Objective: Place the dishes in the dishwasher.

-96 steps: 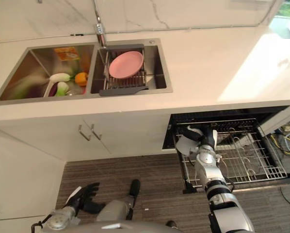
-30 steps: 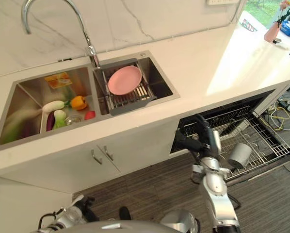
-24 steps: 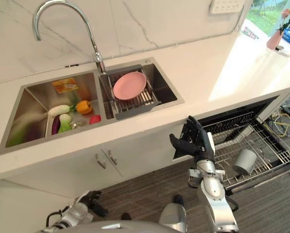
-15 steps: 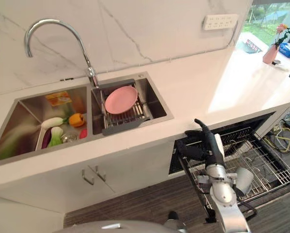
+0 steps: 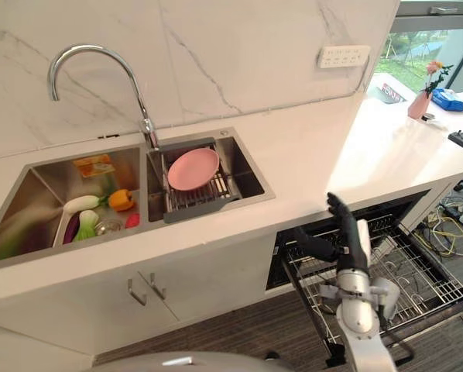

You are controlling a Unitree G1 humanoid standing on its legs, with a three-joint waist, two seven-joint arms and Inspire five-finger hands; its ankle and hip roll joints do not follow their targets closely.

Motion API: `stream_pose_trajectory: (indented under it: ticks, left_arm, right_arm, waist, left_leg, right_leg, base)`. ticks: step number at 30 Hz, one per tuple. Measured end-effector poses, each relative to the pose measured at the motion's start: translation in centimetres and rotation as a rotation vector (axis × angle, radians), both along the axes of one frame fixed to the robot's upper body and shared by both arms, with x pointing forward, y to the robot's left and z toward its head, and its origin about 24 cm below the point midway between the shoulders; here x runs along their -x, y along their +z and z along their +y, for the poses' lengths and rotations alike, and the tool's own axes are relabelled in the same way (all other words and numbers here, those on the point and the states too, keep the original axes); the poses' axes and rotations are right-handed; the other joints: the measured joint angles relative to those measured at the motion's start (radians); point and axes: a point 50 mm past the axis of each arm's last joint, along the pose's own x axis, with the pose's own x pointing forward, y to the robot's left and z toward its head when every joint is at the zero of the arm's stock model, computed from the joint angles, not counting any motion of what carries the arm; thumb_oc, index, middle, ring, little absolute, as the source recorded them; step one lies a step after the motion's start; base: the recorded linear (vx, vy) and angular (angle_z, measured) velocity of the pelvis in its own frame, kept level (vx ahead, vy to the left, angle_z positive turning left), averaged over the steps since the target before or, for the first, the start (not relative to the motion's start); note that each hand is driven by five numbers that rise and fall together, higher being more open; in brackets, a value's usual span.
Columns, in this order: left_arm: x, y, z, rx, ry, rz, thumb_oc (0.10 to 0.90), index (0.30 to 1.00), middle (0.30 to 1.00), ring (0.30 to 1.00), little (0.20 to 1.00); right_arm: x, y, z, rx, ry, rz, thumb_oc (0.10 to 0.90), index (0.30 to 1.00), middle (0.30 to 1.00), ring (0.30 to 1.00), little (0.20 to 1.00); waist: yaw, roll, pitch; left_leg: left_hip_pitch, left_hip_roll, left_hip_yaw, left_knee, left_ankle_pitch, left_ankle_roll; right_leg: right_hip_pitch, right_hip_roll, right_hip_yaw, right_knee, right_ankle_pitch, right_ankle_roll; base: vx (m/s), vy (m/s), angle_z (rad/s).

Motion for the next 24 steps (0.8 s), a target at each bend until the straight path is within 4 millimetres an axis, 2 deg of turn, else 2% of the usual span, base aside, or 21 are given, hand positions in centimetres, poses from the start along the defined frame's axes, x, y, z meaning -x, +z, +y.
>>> stream_pose_trajectory:
  ticks: [4, 5, 7, 8, 11, 13, 15, 16, 17, 24]
  left_arm:
    - [-0.3, 0.0, -0.1, 0.005, -0.035, -0.007, 0.800, 0.900, 0.900, 0.900, 0.900]
    - [-0.7, 0.1, -0.1, 0.007, -0.059, -0.012, 0.800, 0.900, 0.900, 0.900, 0.900]
    - [-0.5, 0.0, 0.0, 0.009, -0.060, -0.009, 0.800, 0.900, 0.900, 0.900, 0.900]
    - [-0.6, 0.1, 0.1, 0.008, -0.061, -0.012, 0.800, 0.900, 0.900, 0.900, 0.900]
    - [-1.1, 0.1, 0.2, 0.010, -0.064, -0.019, 0.800, 0.900, 0.900, 0.900, 0.900]
    - [-1.1, 0.1, 0.2, 0.012, -0.070, -0.018, 0.800, 0.900, 0.900, 0.900, 0.900]
    - [-2.1, 0.3, 0.4, 0.012, -0.106, -0.041, 0.800, 0.900, 0.900, 0.900, 0.900]
    - [-1.8, 0.3, 0.5, 0.010, -0.105, -0.036, 0.800, 0.900, 0.900, 0.900, 0.900]
    - [-2.2, 0.4, 0.7, 0.007, -0.110, -0.045, 0.800, 0.900, 0.900, 0.900, 0.900]
    - [-0.2, 0.2, 1.6, 0.006, -0.088, 0.025, 0.800, 0.900, 0.900, 0.900, 0.900]
  right_arm:
    - [-1.2, 2.9, -0.2, 0.231, 0.034, -0.106, 0.800, 0.900, 0.900, 0.900, 0.900]
    - [-1.8, 3.8, 0.2, 0.293, 0.066, -0.150, 0.800, 0.900, 0.900, 0.900, 0.900]
    - [-2.5, 4.5, 0.9, 0.351, 0.117, -0.179, 0.800, 0.900, 0.900, 0.900, 0.900]
    - [-3.5, 4.9, 1.8, 0.424, 0.199, -0.188, 0.800, 0.900, 0.900, 0.900, 0.900]
    - [-4.3, 5.1, 3.4, 0.458, 0.297, -0.196, 0.800, 0.900, 0.900, 0.900, 0.900]
    - [-5.5, 4.6, 4.5, 0.492, 0.381, -0.169, 0.800, 0.900, 0.900, 0.900, 0.900]
    - [-6.2, 4.1, 4.4, 0.510, 0.403, -0.126, 0.800, 0.900, 0.900, 0.900, 0.900]
    - [-6.4, 4.1, 4.3, 0.515, 0.403, -0.117, 0.800, 0.900, 0.900, 0.900, 0.900]
    - [-6.8, 4.1, 4.2, 0.527, 0.407, -0.107, 0.800, 0.900, 0.900, 0.900, 0.900]
    - [-8.9, 5.6, 4.5, 0.594, 0.443, -0.117, 0.800, 0.900, 0.900, 0.900, 0.900]
  waist:
    - [0.001, -0.002, 0.001]
    - [0.001, -0.002, 0.001]
    - [0.007, -0.004, 0.002]
    - [0.013, -0.005, 0.002]
    - [0.042, -0.007, 0.002]
    - [0.051, -0.011, 0.005]
    - [0.080, -0.018, 0.005]
    - [0.090, -0.020, 0.005]
    - [0.086, -0.025, 0.008]
    - [0.102, -0.025, 0.018]
  left_leg:
    - [-0.002, 0.001, -0.003, 0.000, 0.000, 0.000]
    - [-0.003, 0.001, -0.011, 0.000, 0.000, 0.000]
    - [-0.003, 0.002, -0.025, 0.000, 0.000, 0.001]
    - [-0.006, 0.002, -0.033, 0.000, -0.002, 0.007]
    - [-0.014, 0.003, -0.050, 0.000, 0.001, 0.008]
    - [-0.017, 0.002, -0.069, 0.000, 0.004, 0.008]
    - [-0.029, 0.002, -0.093, 0.000, 0.008, 0.008]
    - [-0.035, 0.002, -0.103, 0.000, 0.011, 0.007]
    - [-0.042, 0.000, -0.116, 0.000, 0.015, 0.004]
    - [-0.045, -0.011, -0.147, 0.001, 0.016, 0.006]
  right_leg:
    - [0.001, 0.001, -0.003, 0.001, 0.002, -0.002]
    - [0.005, 0.000, -0.012, -0.001, -0.002, 0.002]
    - [0.015, -0.001, -0.023, -0.002, -0.006, 0.002]
    - [0.018, -0.002, -0.032, -0.002, -0.008, 0.003]
    - [0.021, -0.003, -0.048, -0.002, -0.010, 0.002]
    - [0.031, -0.005, -0.068, -0.001, -0.013, 0.002]
    - [0.034, -0.007, -0.093, 0.001, -0.019, 0.003]
    - [0.035, -0.007, -0.102, 0.002, -0.018, 0.001]
    - [0.036, -0.009, -0.115, 0.002, -0.019, 0.000]
    - [0.056, -0.021, -0.138, 0.002, -0.027, 0.009]
  base:
    - [0.00, -0.003, 0.03]
    - [-0.02, -0.019, 0.16]
    - [-0.01, -0.016, 0.21]
    - [0.00, -0.012, 0.21]
    - [-0.01, -0.028, 0.18]
    - [-0.01, -0.025, 0.30]
    - [0.00, -0.042, 0.33]
    - [-0.01, -0.042, 0.33]
    - [0.00, -0.019, 0.30]
    - [0.00, -0.022, 0.16]
